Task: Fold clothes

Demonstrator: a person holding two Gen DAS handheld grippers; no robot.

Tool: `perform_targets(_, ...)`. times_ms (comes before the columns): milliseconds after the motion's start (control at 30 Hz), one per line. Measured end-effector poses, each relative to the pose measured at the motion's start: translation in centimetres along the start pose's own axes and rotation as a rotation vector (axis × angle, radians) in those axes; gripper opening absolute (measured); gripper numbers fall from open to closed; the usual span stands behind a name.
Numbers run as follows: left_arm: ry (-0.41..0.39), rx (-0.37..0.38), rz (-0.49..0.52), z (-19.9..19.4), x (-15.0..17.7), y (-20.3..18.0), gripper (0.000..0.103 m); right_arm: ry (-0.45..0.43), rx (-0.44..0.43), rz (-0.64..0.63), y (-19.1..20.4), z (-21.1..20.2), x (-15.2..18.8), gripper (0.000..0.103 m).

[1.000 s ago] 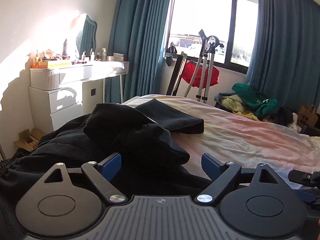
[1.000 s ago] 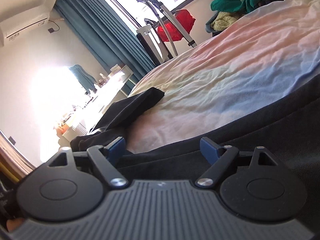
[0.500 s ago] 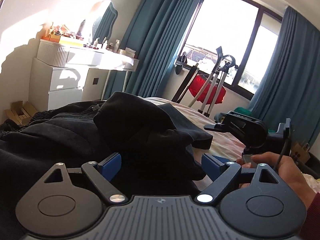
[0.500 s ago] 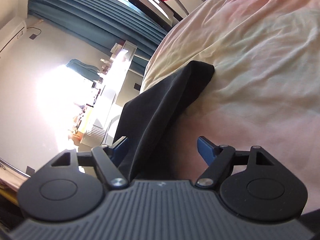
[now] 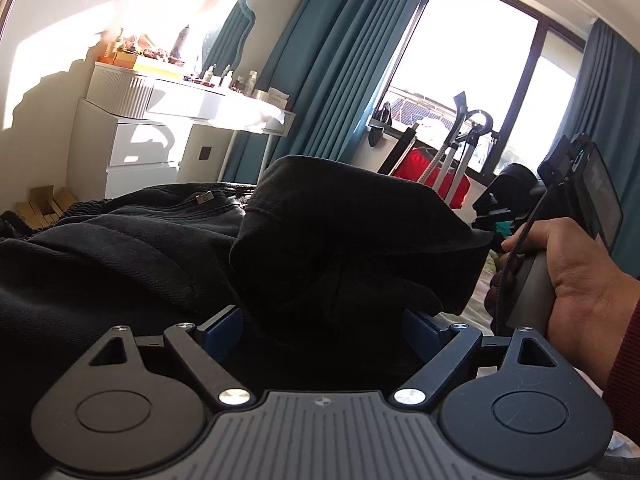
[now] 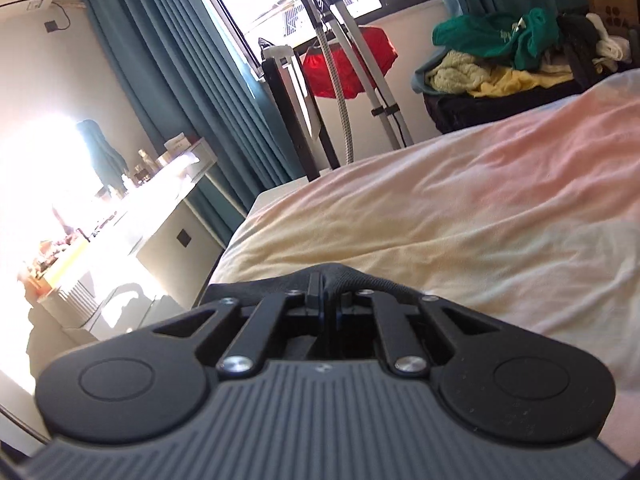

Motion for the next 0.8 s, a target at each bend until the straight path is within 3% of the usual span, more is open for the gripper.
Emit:
perform_targets(133, -0.025, 0.031, 0.018, -1.4, 0.0, -1.4, 0.089, -0.158, 0.131, -0.065, -4.9, -6.6, -4.8, 0.007)
perform_targets(400, 0.024, 0.107, 0.047, -2.5, 1.9, -3.5, 0.089, -0.438, 0.405, -0.168, -15.6, -21.3, -13.9, 0.007)
perform_targets(567, 0.028, 0.143, 0.110, -3.0, 3.1, -5.1, 0.089, -0.395, 0.559, -0.260, -20.7, -22.9, -14.8, 0.007)
perform_targets(800, 0.035, 0.119, 0.152, -2.6, 4.2, -5.4, 0.089, -0.251, 0.658, -0.238, -26.7, -17.6, -12.4, 0.007)
Point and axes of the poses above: each gripper's, at about its wrist camera, not at the fingertips, and z roughly the way its jaws point, y to its left, x to its underside, the point moved 10 cm from there along z, roughly the way its jaws point, and after that the axes turned 8 degrees about -z, right-handed, at the moved point
